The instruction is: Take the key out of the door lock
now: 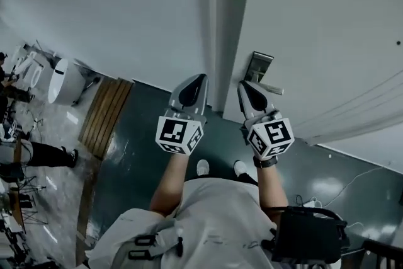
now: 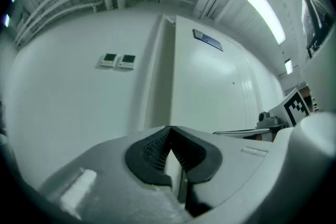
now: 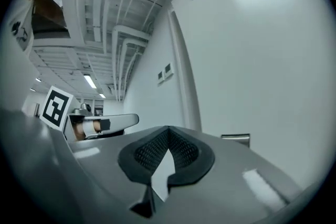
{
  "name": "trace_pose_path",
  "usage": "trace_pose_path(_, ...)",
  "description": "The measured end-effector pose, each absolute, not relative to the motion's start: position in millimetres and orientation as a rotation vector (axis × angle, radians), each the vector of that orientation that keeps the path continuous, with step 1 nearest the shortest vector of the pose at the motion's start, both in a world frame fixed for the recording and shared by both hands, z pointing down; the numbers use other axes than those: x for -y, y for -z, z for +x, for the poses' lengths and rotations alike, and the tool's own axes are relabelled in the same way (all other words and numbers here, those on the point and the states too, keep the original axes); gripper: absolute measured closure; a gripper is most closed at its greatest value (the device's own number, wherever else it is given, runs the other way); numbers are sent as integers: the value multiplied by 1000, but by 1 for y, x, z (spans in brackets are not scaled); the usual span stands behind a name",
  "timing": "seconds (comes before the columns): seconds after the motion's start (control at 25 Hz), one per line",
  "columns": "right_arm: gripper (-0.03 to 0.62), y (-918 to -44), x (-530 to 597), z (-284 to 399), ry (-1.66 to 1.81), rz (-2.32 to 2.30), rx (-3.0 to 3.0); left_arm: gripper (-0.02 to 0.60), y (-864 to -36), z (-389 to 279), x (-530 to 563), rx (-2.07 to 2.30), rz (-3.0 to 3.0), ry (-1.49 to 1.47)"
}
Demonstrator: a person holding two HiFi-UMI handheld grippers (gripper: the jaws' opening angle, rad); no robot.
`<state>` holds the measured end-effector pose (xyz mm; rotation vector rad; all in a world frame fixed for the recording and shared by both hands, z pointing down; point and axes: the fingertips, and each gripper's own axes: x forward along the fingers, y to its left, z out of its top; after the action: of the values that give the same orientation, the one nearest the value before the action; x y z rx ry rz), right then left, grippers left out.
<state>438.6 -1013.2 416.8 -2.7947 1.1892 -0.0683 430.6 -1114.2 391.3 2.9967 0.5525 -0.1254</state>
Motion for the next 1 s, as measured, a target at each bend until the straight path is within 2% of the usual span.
trace_pose_path(0.16,588,-429,974,428,109,-2867,-974,580,-399,434,1074,-842,2897,93)
trace_pose_path(0.48,588,-445,922,441,164,-2917,-780,577,-415,494,1041,-899,2945,30)
trace_pose_path(0.56,588,-451,915,444,186,-2918,-763,459,-420,511,1041,-886,2978,2)
trace_pose_path(0.76,588,-471,900,453,253,-2892,-702,372,-434,545,1044,-896,2981,-55)
trace_pose_path(0.84,588,-484,897,456,293,-2867,-678,353,-439,558,1044,-901,2957,-81)
trace_pose_path(1.0,588,-518,902,458,399,-2787,-675,354,-442,570,1043,-916,2947,-65)
